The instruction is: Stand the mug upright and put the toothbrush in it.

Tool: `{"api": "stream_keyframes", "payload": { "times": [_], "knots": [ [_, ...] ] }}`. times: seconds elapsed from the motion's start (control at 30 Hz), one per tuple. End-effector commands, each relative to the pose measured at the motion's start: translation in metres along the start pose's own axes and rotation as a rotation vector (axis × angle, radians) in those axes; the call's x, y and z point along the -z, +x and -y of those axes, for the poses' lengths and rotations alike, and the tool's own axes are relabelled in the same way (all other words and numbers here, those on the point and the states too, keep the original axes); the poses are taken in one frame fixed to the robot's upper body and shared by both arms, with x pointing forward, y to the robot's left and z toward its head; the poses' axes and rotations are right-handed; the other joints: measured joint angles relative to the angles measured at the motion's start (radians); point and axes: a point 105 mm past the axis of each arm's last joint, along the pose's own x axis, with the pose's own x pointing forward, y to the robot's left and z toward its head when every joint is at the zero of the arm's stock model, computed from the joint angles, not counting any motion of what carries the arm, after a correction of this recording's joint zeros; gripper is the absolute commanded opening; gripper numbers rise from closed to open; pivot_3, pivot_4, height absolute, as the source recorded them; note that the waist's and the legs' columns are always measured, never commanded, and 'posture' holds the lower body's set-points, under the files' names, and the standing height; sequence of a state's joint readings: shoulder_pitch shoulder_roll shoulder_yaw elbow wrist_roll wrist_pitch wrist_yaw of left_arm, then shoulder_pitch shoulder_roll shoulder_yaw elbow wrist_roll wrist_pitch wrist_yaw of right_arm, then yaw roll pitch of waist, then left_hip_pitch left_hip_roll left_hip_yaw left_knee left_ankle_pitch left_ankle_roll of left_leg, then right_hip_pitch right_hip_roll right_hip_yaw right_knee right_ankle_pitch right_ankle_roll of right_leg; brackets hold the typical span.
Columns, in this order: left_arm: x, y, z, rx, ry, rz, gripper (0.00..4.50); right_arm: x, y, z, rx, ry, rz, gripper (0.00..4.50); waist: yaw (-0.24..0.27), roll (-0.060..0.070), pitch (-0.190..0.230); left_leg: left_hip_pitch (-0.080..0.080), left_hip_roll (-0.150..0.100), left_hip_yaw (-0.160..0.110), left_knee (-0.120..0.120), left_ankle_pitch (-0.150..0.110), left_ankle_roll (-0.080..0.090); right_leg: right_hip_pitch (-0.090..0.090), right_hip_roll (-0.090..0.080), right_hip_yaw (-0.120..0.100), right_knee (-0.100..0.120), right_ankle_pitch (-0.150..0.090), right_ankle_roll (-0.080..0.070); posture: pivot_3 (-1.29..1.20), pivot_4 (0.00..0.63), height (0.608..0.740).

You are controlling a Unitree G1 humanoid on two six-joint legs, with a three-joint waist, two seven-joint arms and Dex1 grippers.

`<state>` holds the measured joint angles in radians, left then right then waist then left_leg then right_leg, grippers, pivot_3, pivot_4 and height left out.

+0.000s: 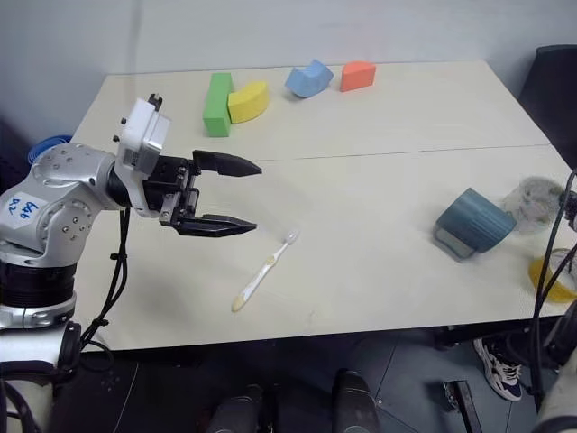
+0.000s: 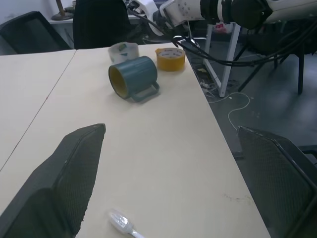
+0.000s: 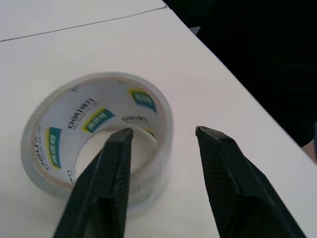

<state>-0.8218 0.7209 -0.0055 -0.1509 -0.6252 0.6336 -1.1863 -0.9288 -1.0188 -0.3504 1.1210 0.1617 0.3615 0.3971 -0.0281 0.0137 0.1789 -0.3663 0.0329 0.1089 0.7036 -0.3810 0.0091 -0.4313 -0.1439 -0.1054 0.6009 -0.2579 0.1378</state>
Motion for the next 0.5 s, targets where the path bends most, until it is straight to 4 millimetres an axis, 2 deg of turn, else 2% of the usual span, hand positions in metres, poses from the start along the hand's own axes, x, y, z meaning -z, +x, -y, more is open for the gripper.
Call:
{"api": "stream_keyframes", "payload": {
  "times": [0.03,0.1,0.13,0.2,0.23,0.3,0.33,0.37,0.47,0.5],
  "knots": [
    [-0.013,-0.001,0.004,0.014,0.055,0.015,4.50,-0.079,-0.039,-0.020,-0.198,-0.243,0.238,2.07,0.000,0.001,0.000,0.000,0.000,0.000,0.000,0.000,0.000,0.000,0.000,0.000,0.000,0.000,0.000,0.00,0.150,0.740],
    [-0.013,-0.001,0.004,0.018,0.055,0.015,4.50,-0.084,-0.063,-0.051,-0.391,-0.233,0.236,2.07,0.001,0.001,0.000,0.000,0.000,-0.001,0.001,0.000,0.000,-0.001,0.000,-0.001,0.001,0.000,0.000,0.00,0.150,0.740],
    [-0.012,-0.001,0.004,0.020,0.055,0.016,4.50,-0.080,-0.076,-0.067,-0.483,-0.231,0.199,2.07,0.001,0.001,0.000,0.000,0.001,-0.002,0.001,0.000,0.000,-0.001,0.000,-0.001,0.002,0.000,0.000,0.00,0.150,0.740],
    [-0.012,0.000,0.004,0.026,0.055,0.018,4.50,-0.056,-0.105,-0.097,-0.651,-0.298,0.080,2.07,0.003,0.000,0.000,0.000,0.001,-0.003,0.003,0.000,0.000,0.000,0.000,-0.002,0.005,0.000,0.000,0.00,0.150,0.740],
    [-0.012,0.001,0.004,0.029,0.054,0.019,4.50,-0.046,-0.113,-0.105,-0.686,-0.324,0.033,2.07,0.006,-0.001,0.000,0.000,0.001,-0.004,0.005,0.000,0.000,0.000,0.000,-0.003,0.005,0.000,0.000,0.00,0.150,0.740],
    [-0.013,0.002,0.004,0.037,0.054,0.019,4.50,-0.027,-0.122,-0.112,-0.695,-0.370,-0.044,2.07,0.019,-0.001,0.000,-0.002,0.001,-0.005,0.008,0.000,0.000,0.002,0.000,-0.003,0.004,0.000,0.000,0.00,0.150,0.740],
    [-0.013,0.002,0.004,0.042,0.055,0.018,4.50,-0.018,-0.124,-0.113,-0.688,-0.398,-0.081,1.71,0.025,-0.001,0.000,-0.003,0.001,-0.005,0.010,0.000,0.000,0.002,0.000,-0.003,0.004,0.000,0.000,0.00,0.150,0.740],
    [-0.013,0.003,0.004,0.045,0.056,0.018,4.50,-0.007,-0.124,-0.112,-0.681,-0.417,-0.123,1.58,0.032,-0.001,0.000,-0.003,0.000,-0.004,0.011,-0.001,0.000,0.001,0.000,-0.002,0.004,0.000,0.000,0.00,0.150,0.740],
    [-0.013,0.004,0.005,0.057,0.058,0.016,4.50,0.013,-0.127,-0.112,-0.681,-0.430,-0.201,0.61,0.052,-0.002,0.000,-0.004,0.000,-0.005,0.013,-0.001,0.001,0.003,0.000,-0.001,0.002,0.000,0.000,0.00,0.150,0.740],
    [-0.013,0.004,0.006,0.060,0.059,0.015,4.50,0.018,-0.128,-0.113,-0.685,-0.434,-0.220,0.61,0.055,-0.002,0.000,-0.004,-0.001,-0.004,0.013,-0.001,0.001,0.003,0.000,-0.001,0.000,0.000,0.000,0.00,0.150,0.740]
  ]
}}
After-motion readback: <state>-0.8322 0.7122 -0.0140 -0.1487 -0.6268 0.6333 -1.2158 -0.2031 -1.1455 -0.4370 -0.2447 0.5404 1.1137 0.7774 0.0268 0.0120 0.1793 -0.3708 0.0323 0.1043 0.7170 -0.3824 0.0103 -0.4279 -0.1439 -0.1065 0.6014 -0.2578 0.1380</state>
